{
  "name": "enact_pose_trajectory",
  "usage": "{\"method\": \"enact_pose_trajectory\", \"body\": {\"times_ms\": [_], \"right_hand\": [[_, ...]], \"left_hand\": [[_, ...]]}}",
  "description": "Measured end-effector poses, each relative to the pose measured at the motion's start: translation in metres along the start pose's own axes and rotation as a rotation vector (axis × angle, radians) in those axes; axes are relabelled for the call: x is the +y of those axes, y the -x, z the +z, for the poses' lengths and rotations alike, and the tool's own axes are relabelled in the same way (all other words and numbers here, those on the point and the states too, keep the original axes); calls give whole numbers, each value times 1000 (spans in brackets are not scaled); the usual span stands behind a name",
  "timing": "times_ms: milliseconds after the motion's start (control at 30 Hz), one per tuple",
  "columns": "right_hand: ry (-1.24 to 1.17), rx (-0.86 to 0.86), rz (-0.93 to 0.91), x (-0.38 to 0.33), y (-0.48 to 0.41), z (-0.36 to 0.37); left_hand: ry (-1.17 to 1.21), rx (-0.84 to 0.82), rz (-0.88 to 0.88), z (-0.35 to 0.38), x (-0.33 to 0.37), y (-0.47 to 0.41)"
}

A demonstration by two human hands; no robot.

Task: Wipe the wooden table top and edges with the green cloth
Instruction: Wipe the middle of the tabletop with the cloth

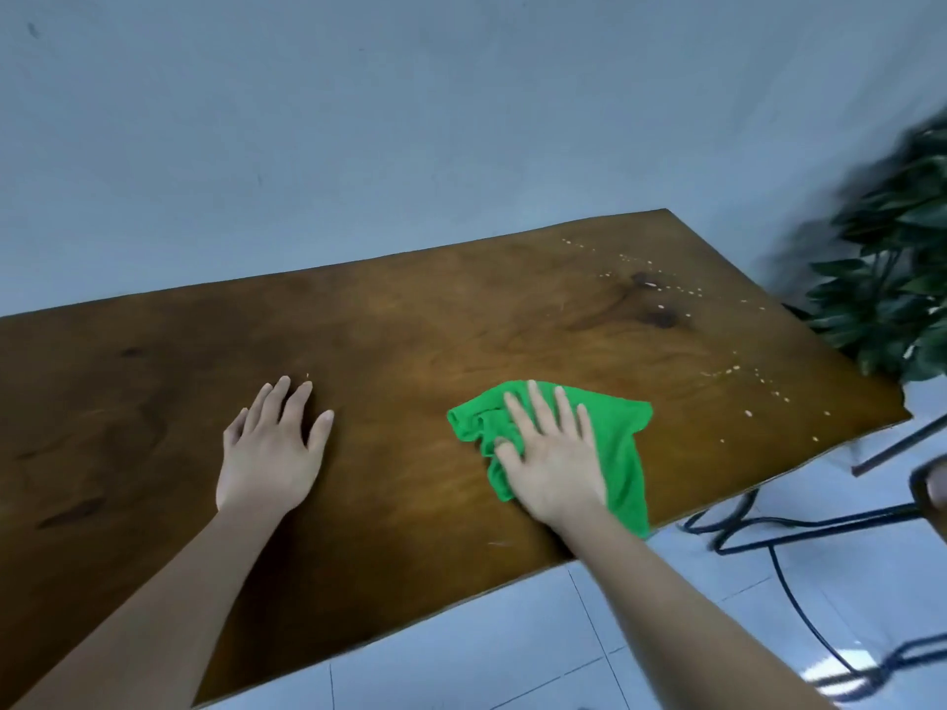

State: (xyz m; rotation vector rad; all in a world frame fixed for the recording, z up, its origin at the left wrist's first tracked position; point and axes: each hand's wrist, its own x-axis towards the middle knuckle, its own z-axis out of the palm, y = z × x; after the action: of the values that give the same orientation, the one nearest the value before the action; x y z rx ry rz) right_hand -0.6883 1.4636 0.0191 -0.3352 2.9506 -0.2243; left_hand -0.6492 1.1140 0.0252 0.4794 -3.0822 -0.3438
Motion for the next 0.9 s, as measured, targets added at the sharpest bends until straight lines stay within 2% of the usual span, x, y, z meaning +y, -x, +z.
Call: {"method": "enact_pose_trajectory", "body": {"times_ms": [167,267,400,667,900], "right_hand": [[7,-58,-323,-52,35,13],[-44,-62,-494,-31,41,17],[-121,-45,-618,18,38,13],[-127,-64,-625,137,17,-12],[-55,-29,-472,275,-11,-47]], "left_hand": [[-9,-5,-64,1,9,4],[-16,17,-82,8,34,12],[-10,34,-116,22,85,28],[-26,49,-90,58,198,31],[-39,32,3,77,279,21]]}}
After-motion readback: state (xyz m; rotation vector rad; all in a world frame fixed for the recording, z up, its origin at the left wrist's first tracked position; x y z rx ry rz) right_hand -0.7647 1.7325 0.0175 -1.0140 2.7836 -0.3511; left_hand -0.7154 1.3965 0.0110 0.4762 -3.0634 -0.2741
